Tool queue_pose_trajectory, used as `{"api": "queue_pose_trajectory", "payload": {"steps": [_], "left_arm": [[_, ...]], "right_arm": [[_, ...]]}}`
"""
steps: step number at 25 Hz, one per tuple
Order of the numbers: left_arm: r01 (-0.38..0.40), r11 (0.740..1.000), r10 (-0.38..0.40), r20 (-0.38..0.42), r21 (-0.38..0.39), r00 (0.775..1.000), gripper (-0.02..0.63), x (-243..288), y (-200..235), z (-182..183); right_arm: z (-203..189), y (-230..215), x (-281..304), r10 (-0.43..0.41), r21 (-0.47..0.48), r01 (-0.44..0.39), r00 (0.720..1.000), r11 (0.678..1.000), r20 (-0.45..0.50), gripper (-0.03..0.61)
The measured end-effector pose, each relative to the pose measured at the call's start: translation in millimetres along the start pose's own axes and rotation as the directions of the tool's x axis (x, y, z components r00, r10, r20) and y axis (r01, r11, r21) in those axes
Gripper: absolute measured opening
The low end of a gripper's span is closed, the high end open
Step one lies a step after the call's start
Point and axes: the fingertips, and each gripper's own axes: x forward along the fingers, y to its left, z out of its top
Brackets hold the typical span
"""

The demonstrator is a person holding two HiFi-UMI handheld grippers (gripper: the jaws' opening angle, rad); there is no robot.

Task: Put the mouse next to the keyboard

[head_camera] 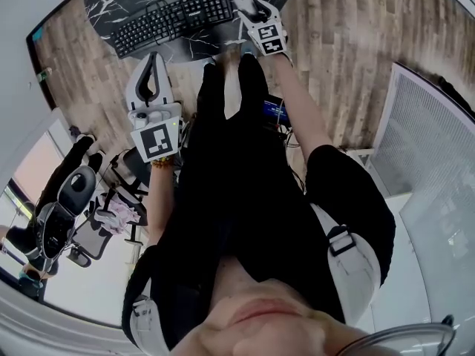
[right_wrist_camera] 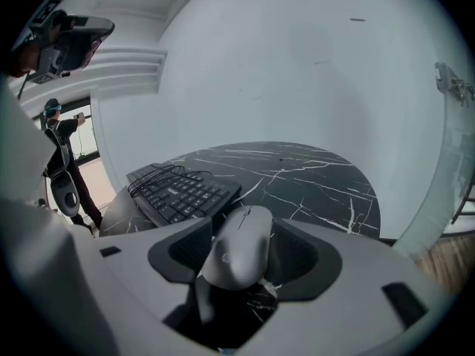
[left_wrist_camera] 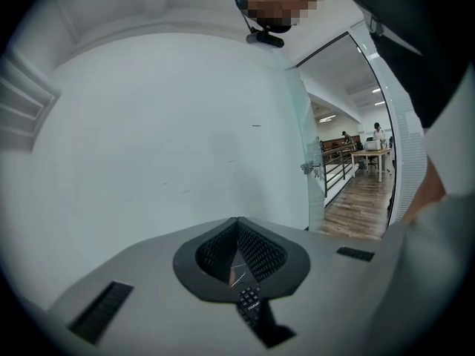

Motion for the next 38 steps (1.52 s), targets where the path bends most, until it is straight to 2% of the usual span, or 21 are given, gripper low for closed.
{"api": "queue_pose_trajectory", "payload": {"steps": [4, 8, 13, 19, 23, 27, 34, 38], "left_arm": [[-0.012, 1.0, 0.013, 0.012, -0.009, 1.0, 0.012, -4, 10, 0], [-0.02, 0.999, 0.02, 0.004, -0.038, 1.0, 0.012, -13, 14, -5], [-0.022, 0.998, 0.023, 0.013, -0.063, 1.0, 0.012, -16, 17, -11], [-0.015, 0.994, 0.016, 0.011, -0.107, 1.0, 0.012, -23, 14, -19], [-0.018, 0.992, 0.02, 0.014, -0.124, 1.0, 0.012, -26, 15, -19], [-0.016, 0.993, 0.02, 0.027, -0.121, 0.999, 0.012, -26, 18, -17], [-0.003, 0.992, 0.007, 0.038, -0.125, 0.999, 0.012, -15, 19, -18], [0.008, 0.992, -0.003, 0.045, -0.126, 0.999, 0.012, -13, 14, -17]], "right_arm": [[-8, 6, 8, -0.016, -0.047, 0.012, 0.997, 0.999, -0.077, 0.256], [-13, 5, 6, -0.067, -0.036, 0.062, 0.986, 0.997, -0.155, 0.273], [-24, 7, 15, -0.023, -0.012, 0.021, 0.965, 1.0, -0.261, 0.29], [-25, 2, 22, -0.036, -0.039, 0.024, 0.929, 0.999, -0.369, 0.291], [-24, -2, 25, -0.049, -0.053, 0.031, 0.916, 0.998, -0.399, 0.291], [-26, -4, 24, -0.049, -0.027, 0.042, 0.907, 0.999, -0.419, 0.29], [-22, -10, 29, -0.092, 0.071, 0.13, 0.914, 0.989, -0.396, 0.29], [-22, -11, 27, -0.115, 0.077, 0.158, 0.911, 0.984, -0.396, 0.29]]}}
